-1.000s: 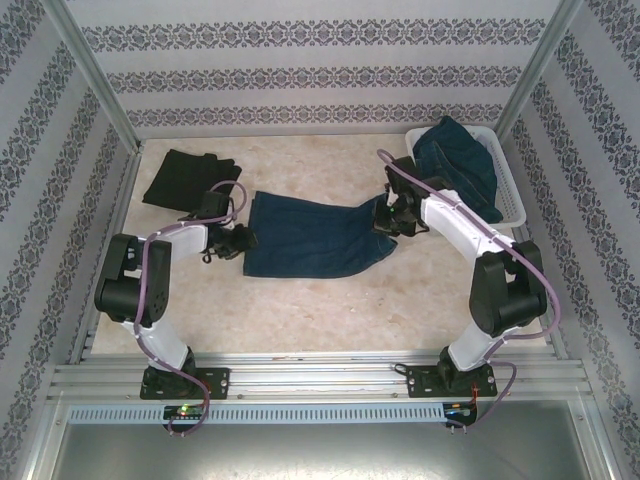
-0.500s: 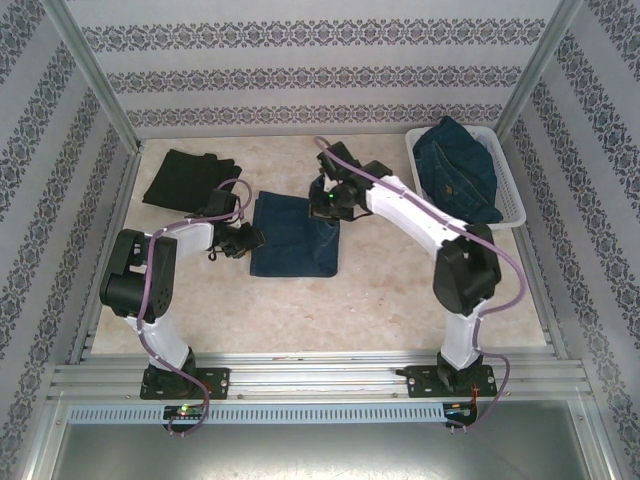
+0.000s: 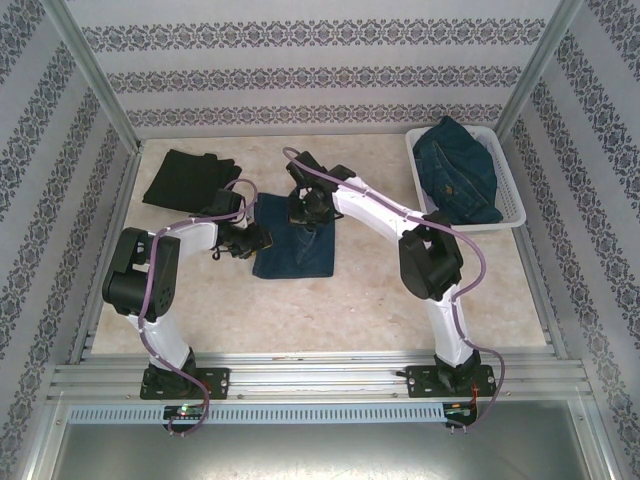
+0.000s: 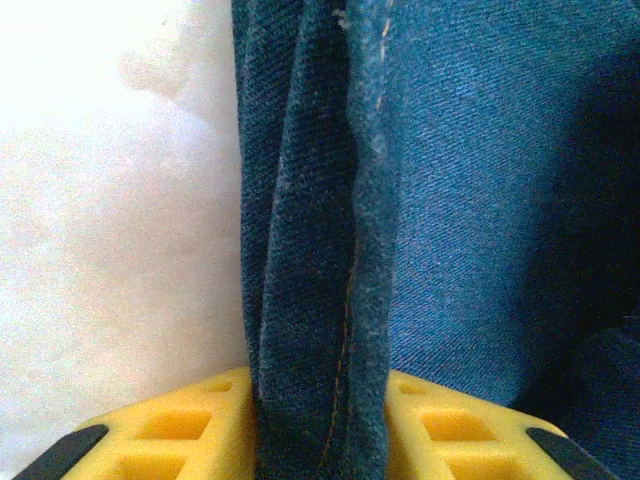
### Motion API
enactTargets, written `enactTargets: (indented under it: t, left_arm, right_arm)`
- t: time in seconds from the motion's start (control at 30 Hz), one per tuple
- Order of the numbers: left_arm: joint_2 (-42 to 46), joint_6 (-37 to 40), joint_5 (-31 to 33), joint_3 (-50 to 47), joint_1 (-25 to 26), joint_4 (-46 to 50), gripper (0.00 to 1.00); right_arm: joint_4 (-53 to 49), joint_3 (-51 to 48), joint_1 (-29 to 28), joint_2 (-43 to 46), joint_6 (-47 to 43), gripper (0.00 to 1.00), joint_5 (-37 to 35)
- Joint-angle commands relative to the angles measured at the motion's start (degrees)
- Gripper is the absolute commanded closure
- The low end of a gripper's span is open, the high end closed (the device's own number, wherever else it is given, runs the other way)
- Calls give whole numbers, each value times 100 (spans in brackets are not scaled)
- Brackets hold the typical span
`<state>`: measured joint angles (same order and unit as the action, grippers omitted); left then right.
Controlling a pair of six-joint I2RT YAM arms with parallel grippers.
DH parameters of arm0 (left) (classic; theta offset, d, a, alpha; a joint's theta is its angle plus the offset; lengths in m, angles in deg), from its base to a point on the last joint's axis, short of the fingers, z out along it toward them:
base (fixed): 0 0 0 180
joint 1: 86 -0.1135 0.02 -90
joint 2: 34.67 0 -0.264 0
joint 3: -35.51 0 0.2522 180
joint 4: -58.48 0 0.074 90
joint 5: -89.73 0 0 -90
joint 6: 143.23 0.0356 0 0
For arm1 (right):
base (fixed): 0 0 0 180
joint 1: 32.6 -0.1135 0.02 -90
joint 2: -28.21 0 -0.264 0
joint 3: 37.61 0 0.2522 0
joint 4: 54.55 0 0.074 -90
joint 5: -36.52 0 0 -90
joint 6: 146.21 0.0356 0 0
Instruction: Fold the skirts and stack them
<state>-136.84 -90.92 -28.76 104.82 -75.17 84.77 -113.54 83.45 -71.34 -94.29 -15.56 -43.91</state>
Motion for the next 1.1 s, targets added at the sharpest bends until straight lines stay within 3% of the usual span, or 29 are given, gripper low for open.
enactTargets:
  t: [0.0, 0.5, 0.6, 0.73, 0.83, 0.93, 1.07]
  left_arm:
    - [-153, 147, -84, 91, 35, 270, 67]
    - [-41, 247, -7, 22, -161, 346, 67]
    - [-23, 220, -12, 13, -161, 341, 67]
    - [-14, 204, -87, 65, -170, 345, 65]
    - [70, 206, -230, 165, -180, 456, 61]
    - [373, 183, -113, 268, -213, 737, 52]
    - [1136, -265, 1291, 140, -442, 1223, 16]
  right_arm:
    - [-595, -95, 38, 470, -210, 99, -465]
    - [-1729, -71, 123, 677, -630, 99, -1695]
    - [-1709, 103, 38, 532, -620, 100, -1493]
    - [-1013, 171, -37, 265, -333, 99, -559]
    - [-645, 231, -67, 63, -118, 88, -204]
    - [-357, 282, -72, -32, 45, 75, 72]
    - [339, 164, -80, -11, 367, 65, 509]
